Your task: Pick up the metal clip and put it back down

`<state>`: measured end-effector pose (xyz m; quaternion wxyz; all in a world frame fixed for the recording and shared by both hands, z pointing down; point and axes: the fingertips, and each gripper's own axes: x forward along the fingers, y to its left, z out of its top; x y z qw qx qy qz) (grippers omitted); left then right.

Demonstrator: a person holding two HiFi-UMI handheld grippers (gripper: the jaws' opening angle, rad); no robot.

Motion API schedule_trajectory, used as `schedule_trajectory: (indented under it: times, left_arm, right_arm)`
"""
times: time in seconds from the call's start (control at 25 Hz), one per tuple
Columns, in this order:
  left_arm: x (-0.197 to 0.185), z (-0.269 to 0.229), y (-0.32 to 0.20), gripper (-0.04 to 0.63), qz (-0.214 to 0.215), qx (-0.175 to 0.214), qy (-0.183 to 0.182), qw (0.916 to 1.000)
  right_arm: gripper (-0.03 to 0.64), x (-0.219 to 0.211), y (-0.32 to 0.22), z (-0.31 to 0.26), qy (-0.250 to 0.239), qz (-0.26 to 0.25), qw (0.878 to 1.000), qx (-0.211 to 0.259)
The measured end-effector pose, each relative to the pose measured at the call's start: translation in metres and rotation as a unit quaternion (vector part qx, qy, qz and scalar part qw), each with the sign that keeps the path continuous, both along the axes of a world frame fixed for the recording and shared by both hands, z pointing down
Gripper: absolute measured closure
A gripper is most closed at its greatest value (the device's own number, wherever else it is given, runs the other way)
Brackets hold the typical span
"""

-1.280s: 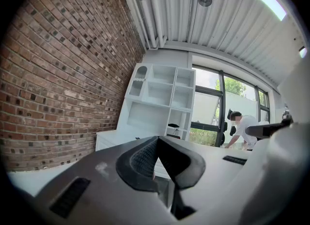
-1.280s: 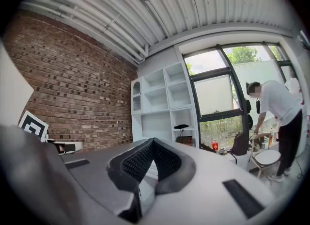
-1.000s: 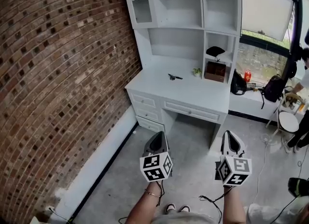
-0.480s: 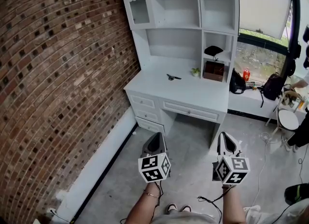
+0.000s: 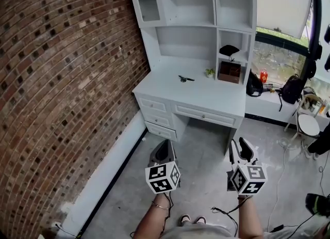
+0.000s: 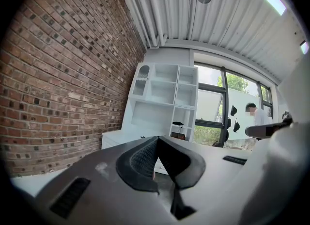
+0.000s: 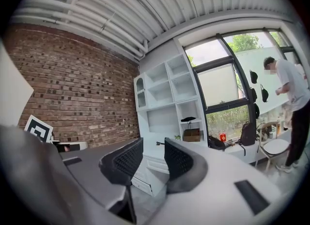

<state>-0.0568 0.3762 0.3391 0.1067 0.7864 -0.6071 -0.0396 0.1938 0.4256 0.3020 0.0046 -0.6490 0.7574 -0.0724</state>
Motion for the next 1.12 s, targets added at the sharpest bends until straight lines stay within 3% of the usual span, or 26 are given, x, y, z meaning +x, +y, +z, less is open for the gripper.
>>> schedule_trajectory:
  times: [0.68, 0.88, 1.12]
  left_arm:
    - [-0.05, 0.019, -0.035, 0.591, 0.002, -0.019, -0.015, 0.9997]
    - [-0.053, 0.02, -0.058, 0.591, -0.003, -0.02, -0.016, 0.9997]
    - [-0.049, 0.025, -0.101, 0.591, -0.013, -0.027, -0.014, 0.9995]
  right_arm:
    - [0.491, -0.022, -0.031, 0.026, -0.013, 0.01, 0.999, -0.029]
    - [0.489, -0.024, -0.058, 0.026, -0.043, -0.004, 0.999, -0.03]
    - [0.496, -0.017, -0.113, 0.022, -0.035, -0.02, 0.999, -0.025]
